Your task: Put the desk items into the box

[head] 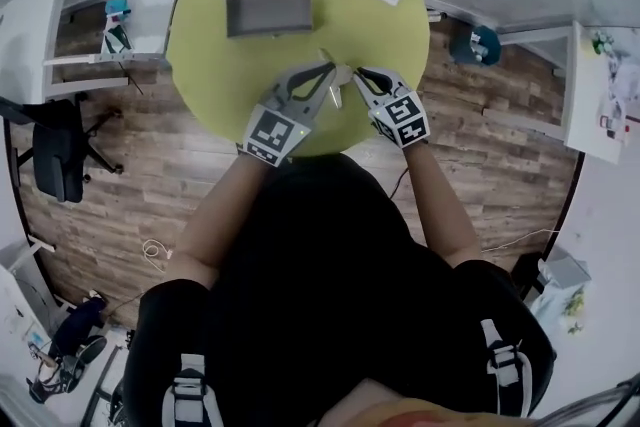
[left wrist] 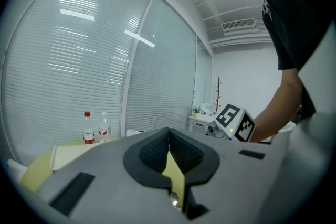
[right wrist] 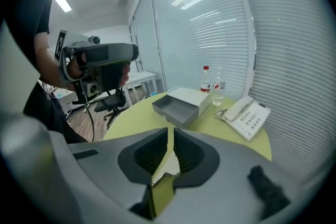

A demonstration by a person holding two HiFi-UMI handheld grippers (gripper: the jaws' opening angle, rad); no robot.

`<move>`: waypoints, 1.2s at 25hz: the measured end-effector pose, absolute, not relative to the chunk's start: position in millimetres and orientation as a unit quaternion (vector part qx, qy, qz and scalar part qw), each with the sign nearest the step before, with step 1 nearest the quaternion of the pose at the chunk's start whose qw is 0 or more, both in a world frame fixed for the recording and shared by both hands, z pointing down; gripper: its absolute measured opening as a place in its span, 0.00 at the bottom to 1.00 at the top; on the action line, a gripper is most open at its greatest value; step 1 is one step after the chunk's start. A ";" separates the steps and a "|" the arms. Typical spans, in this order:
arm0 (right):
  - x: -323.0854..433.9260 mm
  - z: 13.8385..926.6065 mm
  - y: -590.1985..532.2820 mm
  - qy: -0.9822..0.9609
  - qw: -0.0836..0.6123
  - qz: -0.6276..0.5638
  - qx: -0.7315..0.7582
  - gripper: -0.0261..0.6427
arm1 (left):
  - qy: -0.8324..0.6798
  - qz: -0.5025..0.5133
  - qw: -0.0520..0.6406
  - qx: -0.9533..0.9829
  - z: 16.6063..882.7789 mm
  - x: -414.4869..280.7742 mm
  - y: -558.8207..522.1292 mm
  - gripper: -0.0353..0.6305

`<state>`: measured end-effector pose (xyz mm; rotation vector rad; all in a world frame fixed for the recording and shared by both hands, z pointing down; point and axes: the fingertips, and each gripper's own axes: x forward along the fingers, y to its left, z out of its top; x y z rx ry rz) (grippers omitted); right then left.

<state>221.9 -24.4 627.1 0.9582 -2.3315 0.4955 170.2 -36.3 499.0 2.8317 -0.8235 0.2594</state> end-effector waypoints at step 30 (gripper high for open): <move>224.4 799.5 -28.3 -0.752 0.450 0.369 0.308 0.29 | -0.319 0.074 0.083 0.941 537.1 156.2 -47.2 0.07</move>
